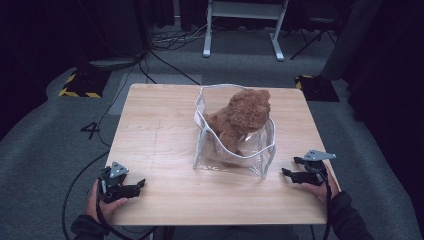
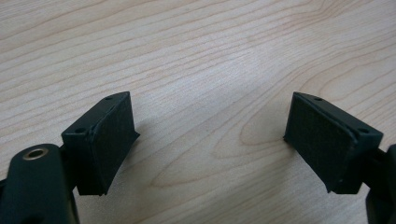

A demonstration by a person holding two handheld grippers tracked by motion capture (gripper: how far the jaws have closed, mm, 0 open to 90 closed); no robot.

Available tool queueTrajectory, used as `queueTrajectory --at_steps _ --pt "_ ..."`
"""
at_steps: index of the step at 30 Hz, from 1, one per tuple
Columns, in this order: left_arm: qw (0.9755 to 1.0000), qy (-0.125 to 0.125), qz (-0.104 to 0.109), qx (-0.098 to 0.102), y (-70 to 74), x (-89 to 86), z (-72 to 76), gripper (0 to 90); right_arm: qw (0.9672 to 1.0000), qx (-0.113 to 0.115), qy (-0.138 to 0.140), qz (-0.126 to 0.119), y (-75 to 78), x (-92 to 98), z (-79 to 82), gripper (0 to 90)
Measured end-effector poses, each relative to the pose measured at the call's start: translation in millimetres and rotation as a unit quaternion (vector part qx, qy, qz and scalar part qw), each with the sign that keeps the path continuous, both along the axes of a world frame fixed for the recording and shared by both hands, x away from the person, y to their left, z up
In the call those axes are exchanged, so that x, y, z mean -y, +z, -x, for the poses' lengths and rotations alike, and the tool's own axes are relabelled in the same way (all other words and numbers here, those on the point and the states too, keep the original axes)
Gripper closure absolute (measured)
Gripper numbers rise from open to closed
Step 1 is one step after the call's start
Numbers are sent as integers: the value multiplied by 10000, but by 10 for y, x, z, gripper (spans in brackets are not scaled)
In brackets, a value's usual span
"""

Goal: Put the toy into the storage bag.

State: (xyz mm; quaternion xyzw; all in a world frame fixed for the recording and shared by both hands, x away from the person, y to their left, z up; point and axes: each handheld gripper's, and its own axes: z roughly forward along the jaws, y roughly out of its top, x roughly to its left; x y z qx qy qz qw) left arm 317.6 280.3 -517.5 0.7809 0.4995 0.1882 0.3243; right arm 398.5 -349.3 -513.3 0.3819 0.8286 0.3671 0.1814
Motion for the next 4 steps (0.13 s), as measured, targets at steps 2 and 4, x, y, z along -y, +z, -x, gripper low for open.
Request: queueTrajectory --at_steps 2,4 --pt "10000 -9 -9 1 1 -2 -1 161 10000 0 2 0 0 1 1 242" --pt "10000 1 0 0 0 0 0 161 10000 0 3 1 0 1 1 242"
